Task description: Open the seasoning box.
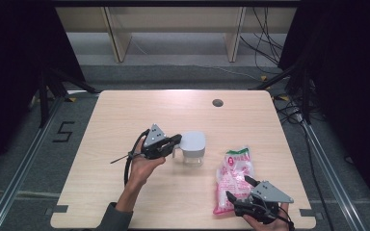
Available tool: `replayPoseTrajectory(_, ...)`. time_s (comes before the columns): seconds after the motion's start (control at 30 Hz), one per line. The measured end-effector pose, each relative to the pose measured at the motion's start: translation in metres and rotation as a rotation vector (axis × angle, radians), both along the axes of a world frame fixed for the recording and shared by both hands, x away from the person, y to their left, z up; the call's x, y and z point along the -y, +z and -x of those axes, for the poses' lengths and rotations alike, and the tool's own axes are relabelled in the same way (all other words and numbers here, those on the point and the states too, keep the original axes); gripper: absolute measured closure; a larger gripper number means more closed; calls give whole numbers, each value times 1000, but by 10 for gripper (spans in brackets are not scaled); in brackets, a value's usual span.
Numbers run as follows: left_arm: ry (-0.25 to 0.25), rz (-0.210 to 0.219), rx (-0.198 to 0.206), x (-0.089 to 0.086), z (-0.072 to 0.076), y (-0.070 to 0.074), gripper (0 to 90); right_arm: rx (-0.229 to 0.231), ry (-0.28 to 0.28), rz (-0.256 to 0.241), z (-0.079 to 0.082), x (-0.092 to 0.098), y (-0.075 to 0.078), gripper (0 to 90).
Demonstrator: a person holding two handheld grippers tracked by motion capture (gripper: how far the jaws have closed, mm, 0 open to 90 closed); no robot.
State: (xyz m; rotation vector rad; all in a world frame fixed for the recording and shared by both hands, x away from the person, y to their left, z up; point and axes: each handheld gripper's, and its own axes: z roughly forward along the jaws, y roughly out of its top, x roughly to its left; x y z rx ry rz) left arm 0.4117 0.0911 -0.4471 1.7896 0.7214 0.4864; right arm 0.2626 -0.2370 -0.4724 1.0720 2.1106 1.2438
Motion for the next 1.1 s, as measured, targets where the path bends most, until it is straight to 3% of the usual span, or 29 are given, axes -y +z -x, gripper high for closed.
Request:
replayPoseTrajectory(0.13,-1,-3,1,-1,0,0,868,63,19,9,-12,-2,6,175)
replayPoseTrajectory(0.23,7,-5,1,1,1,0,868,54,19,-3,-23,-6,12,170)
replayPoseTrajectory(0.33,6,-8,5,0,1,0,868,93,50,28,-38,-13,15,233)
replayPoseTrajectory(0.37,8,-2,2,1,1,0,869,85,56,24,-43,-15,16,252)
replayPoseTrajectory(0.4,11,-2,1,1,1,0,869,117,56,35,-50,-16,16,285)
replayPoseTrajectory(0.5,8,-3,6,0,1,0,873,55,66,31,-65,-21,16,380)
replayPoseTrajectory(0.53,2,-4,8,0,0,-1,873,89,67,47,-69,-21,16,422)
replayPoseTrajectory(0.57,-5,-12,8,-2,0,-1,873,59,71,40,-70,-23,17,456)
replayPoseTrajectory(0.6,12,16,-5,0,1,-1,873,112,80,49,-75,-25,17,490)
replayPoseTrajectory(0.77,13,17,-4,0,1,-2,873,109,95,62,-87,-28,24,634)
replayPoseTrajectory(0.87,16,14,0,-1,0,-1,874,74,121,46,-94,-32,26,728)
replayPoseTrajectory(0.93,23,27,-8,-2,-1,-2,876,94,128,71,-101,-35,28,779)
replayPoseTrajectory(1.0,20,34,-9,-3,-1,-3,877,63,144,69,-106,-38,29,816)
replayPoseTrajectory(1.1,19,39,-6,-3,-2,-3,878,56,155,89,-114,-42,29,866)
